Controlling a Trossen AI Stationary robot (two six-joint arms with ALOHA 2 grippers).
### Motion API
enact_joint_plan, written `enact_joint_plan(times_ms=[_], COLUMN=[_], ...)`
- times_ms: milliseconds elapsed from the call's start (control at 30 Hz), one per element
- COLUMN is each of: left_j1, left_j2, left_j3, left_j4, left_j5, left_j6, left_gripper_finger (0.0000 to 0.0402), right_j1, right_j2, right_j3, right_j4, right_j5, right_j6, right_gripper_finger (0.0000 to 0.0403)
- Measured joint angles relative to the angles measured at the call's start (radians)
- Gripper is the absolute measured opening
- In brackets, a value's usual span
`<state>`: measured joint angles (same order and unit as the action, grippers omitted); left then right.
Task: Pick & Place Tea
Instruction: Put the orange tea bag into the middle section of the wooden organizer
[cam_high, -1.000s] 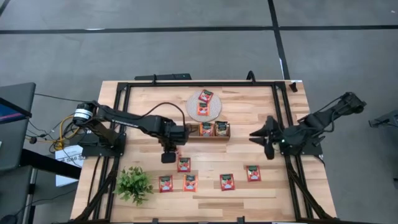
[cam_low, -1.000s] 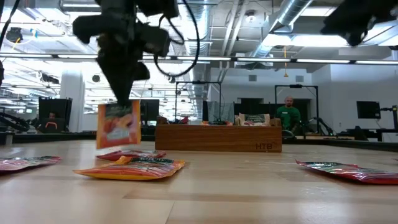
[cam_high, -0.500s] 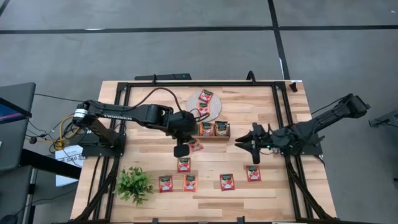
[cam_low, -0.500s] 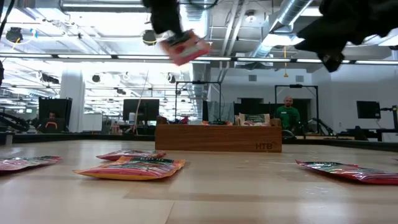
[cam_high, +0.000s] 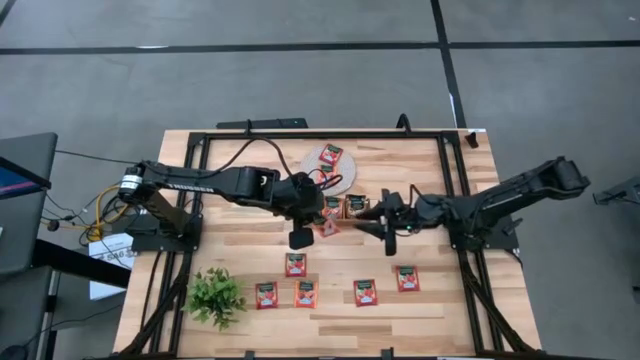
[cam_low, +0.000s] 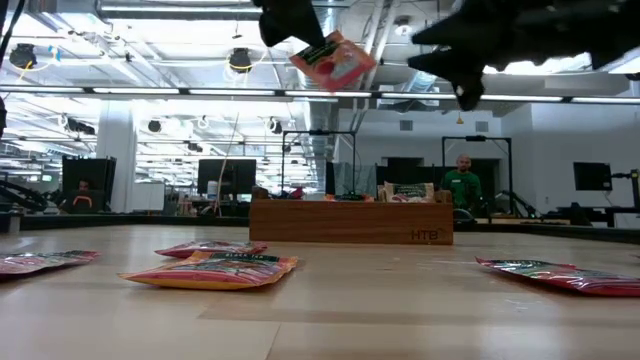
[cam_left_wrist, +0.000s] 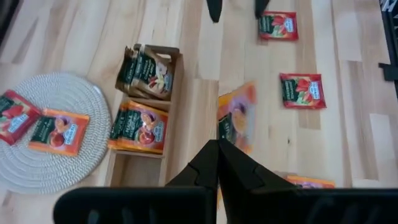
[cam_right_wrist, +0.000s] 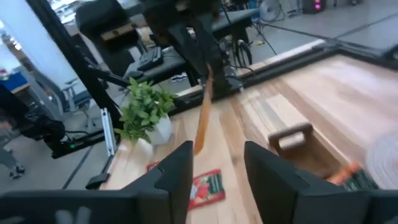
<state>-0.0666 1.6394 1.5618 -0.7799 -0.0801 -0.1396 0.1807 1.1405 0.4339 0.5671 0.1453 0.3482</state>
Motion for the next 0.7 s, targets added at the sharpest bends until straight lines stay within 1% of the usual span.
enact_joint_plan(times_ms=[100, 333, 500, 700], left_j1=[0.000, 0.000, 0.000, 0.000], left_j2=[0.000, 0.000, 0.000, 0.000], left_j3=[0.000, 0.000, 0.000, 0.000], left_j4=[0.011, -0.010, -0.065, -0.063], left_j5=[-0.016, -0.040, -0.066, -0.075], left_j6=[0.016, 0.036, 0.039, 0.046], left_gripper_finger=[0.0000, 0.0000, 0.0000, 0.0000], right_j1=[-0.024, -0.087, -0.127, -0.162], right_j2=[0.051, 0.148, 0.177, 0.197], right_j3=[0.072, 0.254, 0.326, 0.365], right_j4=[-0.053, -0.297, -0.328, -0.330], right_j5=[-0.029, -0.074, -0.148, -0.226], right_j6=[-0.054, -0.115, -0.140, -0.140], right_gripper_finger=[0.0160, 0.0195, 0.0206, 0.0207])
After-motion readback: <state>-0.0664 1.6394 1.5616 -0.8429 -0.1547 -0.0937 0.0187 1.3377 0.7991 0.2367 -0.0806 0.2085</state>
